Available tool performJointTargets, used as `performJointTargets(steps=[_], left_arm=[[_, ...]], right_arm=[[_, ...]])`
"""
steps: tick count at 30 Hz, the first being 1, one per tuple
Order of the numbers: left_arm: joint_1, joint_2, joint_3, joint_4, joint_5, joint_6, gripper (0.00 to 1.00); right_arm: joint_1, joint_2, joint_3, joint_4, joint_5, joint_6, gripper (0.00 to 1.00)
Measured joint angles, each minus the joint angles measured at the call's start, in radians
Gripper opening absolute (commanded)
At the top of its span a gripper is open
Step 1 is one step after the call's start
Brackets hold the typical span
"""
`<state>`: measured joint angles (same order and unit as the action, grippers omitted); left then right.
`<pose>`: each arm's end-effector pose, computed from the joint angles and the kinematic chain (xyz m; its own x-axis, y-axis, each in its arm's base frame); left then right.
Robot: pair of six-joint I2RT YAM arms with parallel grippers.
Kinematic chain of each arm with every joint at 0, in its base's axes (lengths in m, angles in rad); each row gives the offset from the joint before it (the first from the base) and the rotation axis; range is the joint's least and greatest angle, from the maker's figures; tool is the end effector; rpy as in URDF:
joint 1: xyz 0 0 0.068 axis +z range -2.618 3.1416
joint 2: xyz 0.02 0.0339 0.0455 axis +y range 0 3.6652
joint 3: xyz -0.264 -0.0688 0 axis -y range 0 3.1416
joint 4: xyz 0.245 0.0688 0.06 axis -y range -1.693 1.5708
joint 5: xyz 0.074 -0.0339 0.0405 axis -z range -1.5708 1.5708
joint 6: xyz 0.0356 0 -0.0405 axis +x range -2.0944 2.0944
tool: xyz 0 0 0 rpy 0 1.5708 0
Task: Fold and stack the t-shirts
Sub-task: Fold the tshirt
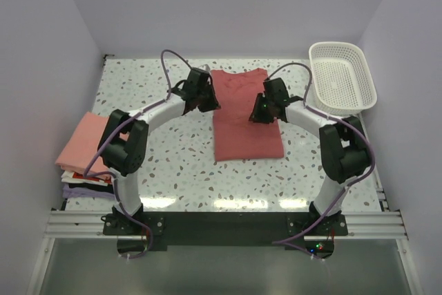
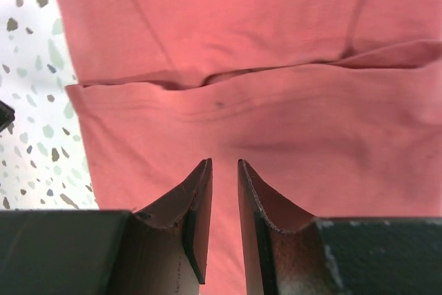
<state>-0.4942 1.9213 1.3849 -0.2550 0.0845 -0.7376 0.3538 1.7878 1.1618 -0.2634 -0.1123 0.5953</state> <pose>0.3761 -0.2061 0.2099 -0.8164 -0.3213 -0.4798 -0.0327 0.8553 -0.5171 0.3545 0.1352 0.1914 -0.8334 0.2862 -0.4727 0.0687 0.9025 0.4253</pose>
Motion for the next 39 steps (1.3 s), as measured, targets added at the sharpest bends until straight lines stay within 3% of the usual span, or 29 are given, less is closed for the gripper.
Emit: performJointTargets(steps=[10,15,28,36,39], left_arm=[[-0.024,0.079,0.047,0.015,0.038,-0.002,0.00],[-0.032,0.146,0.045,0.014,0.049,-0.003,0.00],[-0.040,0.158,0.047,0.027,0.060,-0.003,0.00],[-0.057,0.158,0.091,0.032,0.075,-0.003,0.00],[-0.059,0.162,0.097,0.034,0.080,-0.003,0.00]], right_arm=[[0.063,0.194,0.183,-0.011,0.131,-0.040,0.26],[0.065,0.245,0.215,-0.002,0.153,-0.047,0.35],[0.061,0.182,0.215,-0.068,0.180,-0.068,0.48],[-0.018,0.016,0.208,-0.097,0.251,-0.080,0.45],[-0.050,0.002,0.188,-0.086,0.277,-0.085,0.37]])
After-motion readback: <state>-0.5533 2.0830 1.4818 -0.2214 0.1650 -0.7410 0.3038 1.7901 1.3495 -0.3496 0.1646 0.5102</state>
